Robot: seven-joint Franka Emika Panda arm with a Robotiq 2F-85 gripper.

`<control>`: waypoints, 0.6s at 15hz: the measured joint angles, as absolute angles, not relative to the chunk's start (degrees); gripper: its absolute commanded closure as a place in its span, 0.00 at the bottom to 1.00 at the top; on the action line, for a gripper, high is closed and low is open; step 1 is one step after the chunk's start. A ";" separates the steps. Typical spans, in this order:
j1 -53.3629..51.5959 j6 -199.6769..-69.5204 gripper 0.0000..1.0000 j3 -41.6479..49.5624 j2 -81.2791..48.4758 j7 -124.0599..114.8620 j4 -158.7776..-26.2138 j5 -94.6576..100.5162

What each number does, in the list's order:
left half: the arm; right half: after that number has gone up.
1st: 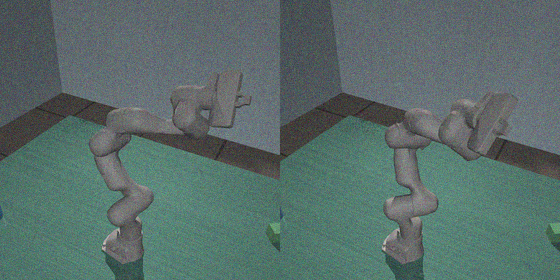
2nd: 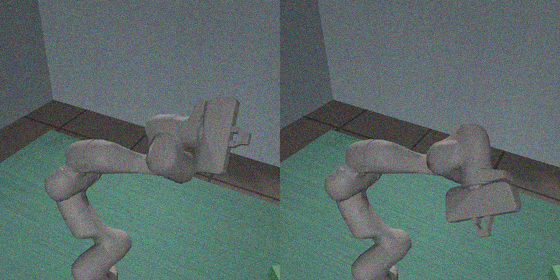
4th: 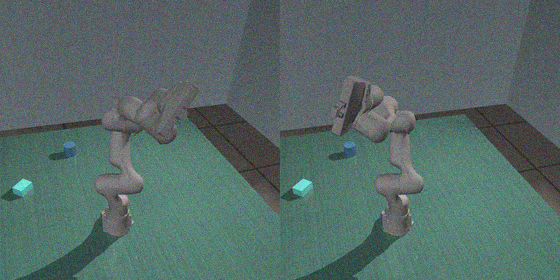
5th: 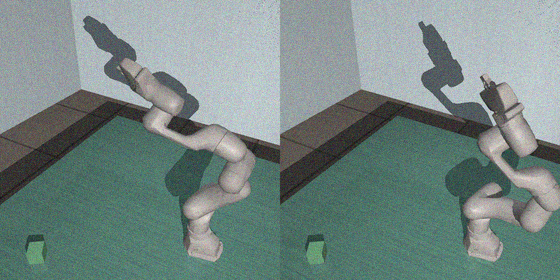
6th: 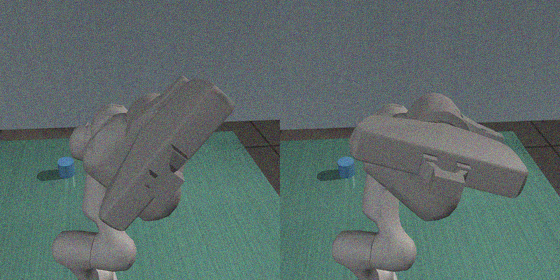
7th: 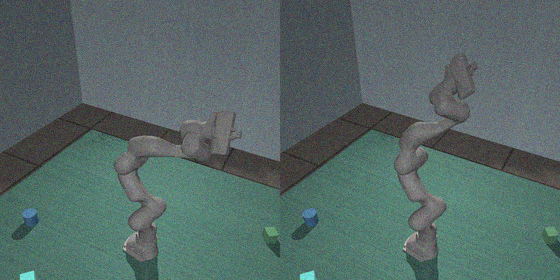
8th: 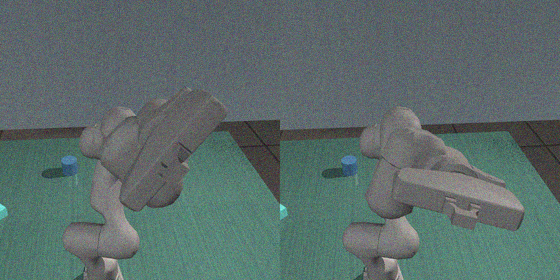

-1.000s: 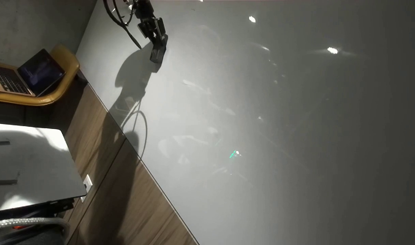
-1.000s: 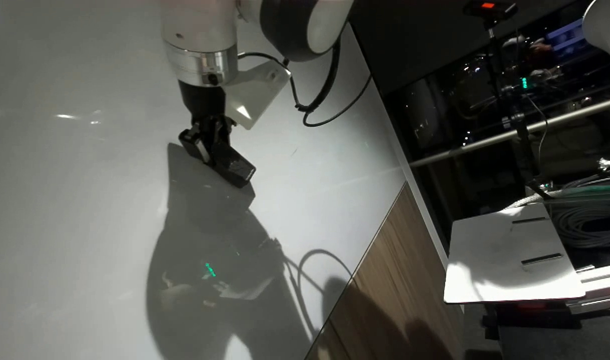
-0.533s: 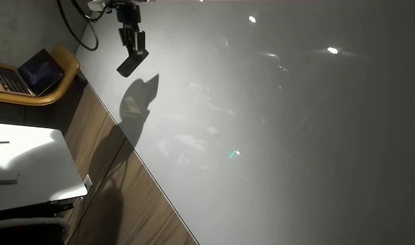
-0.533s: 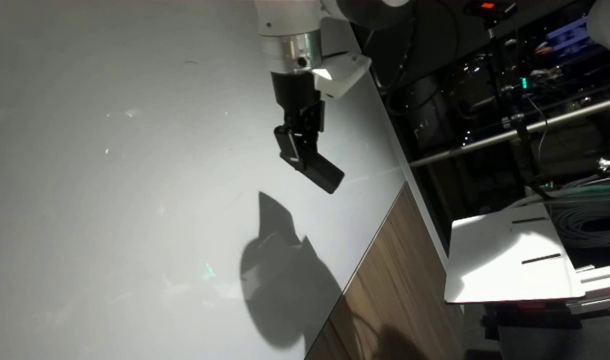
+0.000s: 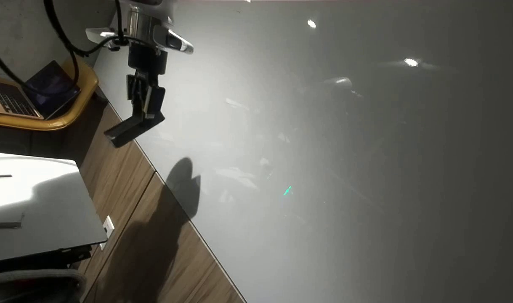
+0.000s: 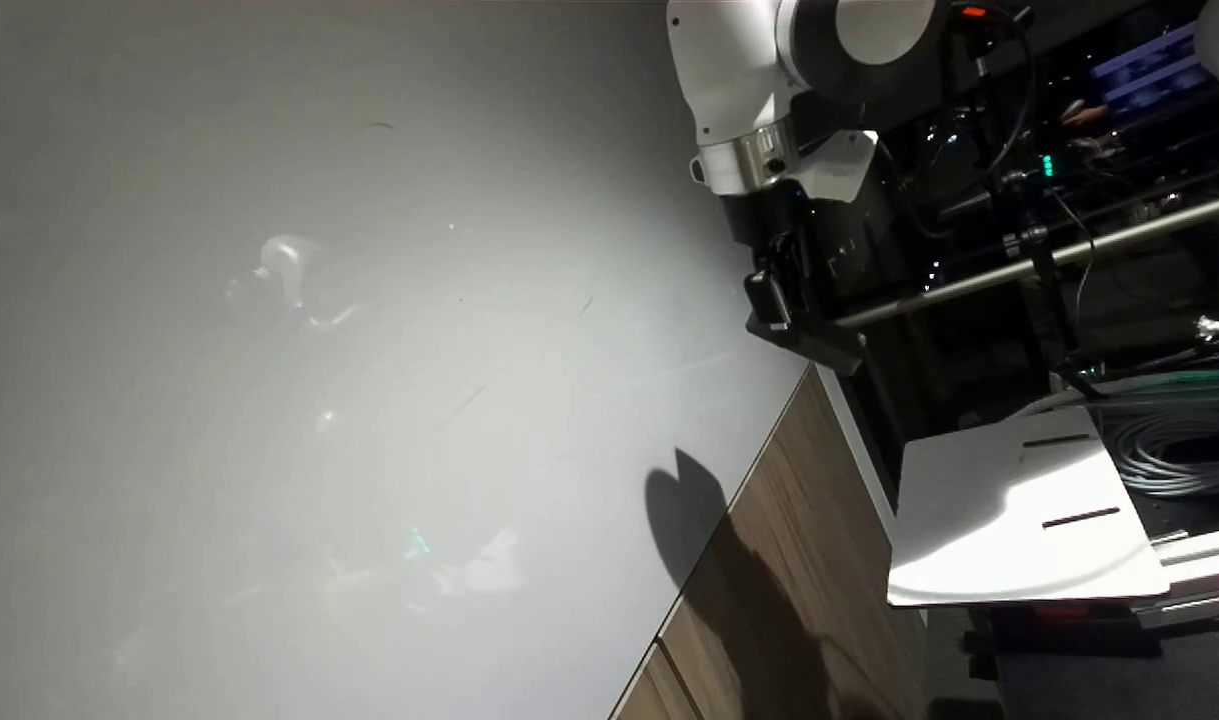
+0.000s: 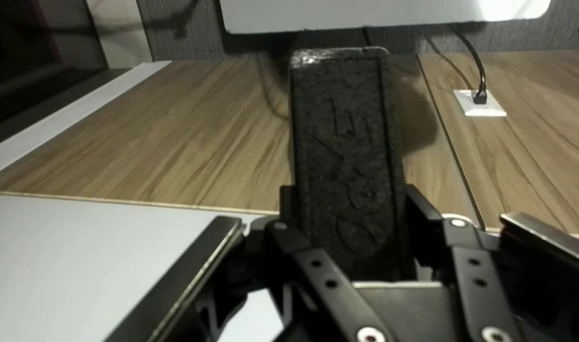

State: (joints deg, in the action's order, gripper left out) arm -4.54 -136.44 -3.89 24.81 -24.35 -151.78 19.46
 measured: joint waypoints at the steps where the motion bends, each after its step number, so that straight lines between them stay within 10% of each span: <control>1: -3.56 -136.81 0.71 -3.20 24.51 -21.70 -152.64 18.07; 9: -5.20 -140.94 0.71 -4.26 18.03 -11.36 -157.44 8.54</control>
